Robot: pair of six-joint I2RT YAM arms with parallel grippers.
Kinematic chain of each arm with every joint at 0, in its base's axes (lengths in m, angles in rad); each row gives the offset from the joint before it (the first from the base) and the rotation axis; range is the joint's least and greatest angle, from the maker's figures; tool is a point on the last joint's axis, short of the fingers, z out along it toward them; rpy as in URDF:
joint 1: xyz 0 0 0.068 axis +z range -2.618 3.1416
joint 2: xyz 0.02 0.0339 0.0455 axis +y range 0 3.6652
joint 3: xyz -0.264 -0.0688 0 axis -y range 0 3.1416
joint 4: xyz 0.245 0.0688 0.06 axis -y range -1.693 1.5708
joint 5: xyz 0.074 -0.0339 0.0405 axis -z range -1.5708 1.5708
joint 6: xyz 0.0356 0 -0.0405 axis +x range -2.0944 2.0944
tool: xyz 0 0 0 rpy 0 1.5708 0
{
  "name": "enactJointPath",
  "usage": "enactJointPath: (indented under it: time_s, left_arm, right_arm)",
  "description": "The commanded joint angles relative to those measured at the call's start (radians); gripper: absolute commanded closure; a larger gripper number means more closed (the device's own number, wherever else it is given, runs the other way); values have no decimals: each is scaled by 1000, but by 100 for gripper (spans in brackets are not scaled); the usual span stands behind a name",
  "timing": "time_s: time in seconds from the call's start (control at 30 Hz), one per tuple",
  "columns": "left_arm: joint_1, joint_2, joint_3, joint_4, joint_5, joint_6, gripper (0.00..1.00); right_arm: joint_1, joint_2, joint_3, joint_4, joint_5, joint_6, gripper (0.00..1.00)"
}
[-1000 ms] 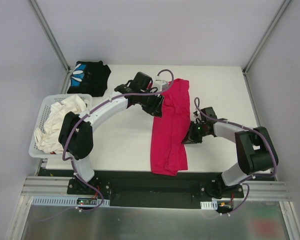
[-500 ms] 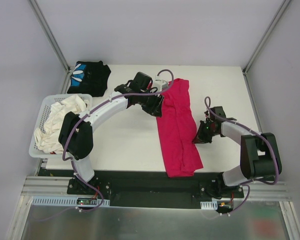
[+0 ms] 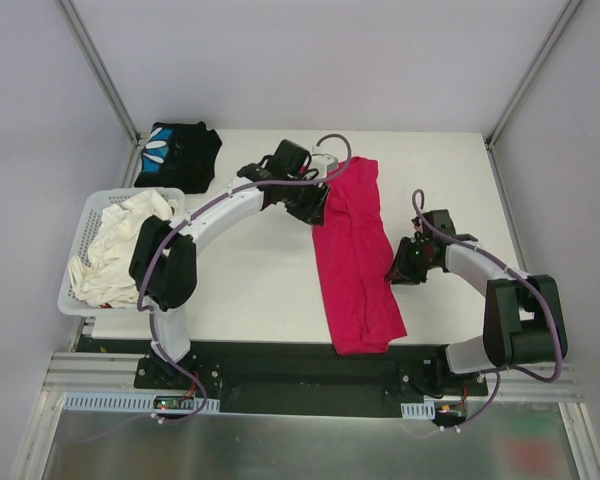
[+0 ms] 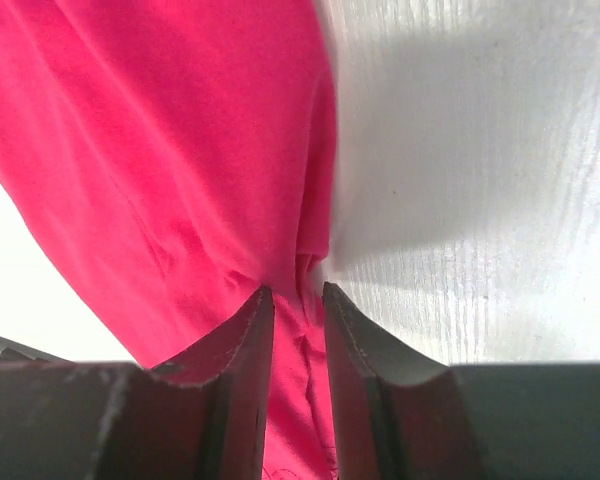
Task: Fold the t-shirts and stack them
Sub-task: Rotate the tshirt 90 degrees
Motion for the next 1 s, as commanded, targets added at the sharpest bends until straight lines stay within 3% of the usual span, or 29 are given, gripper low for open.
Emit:
enactJointPath:
  time_s: [0.0, 0.4, 0.97]
  left_arm:
    - [22, 102, 122, 0, -44, 14, 63]
    - [95, 475, 557, -157, 19, 43, 63]
    - [109, 650, 674, -155, 106, 39, 63]
  right_arm:
    - [-7, -86, 56, -14, 29, 6, 70]
    - [-6, -112, 182, 7, -38, 21, 68]
    - [-6, -269, 229, -97, -55, 18, 66]
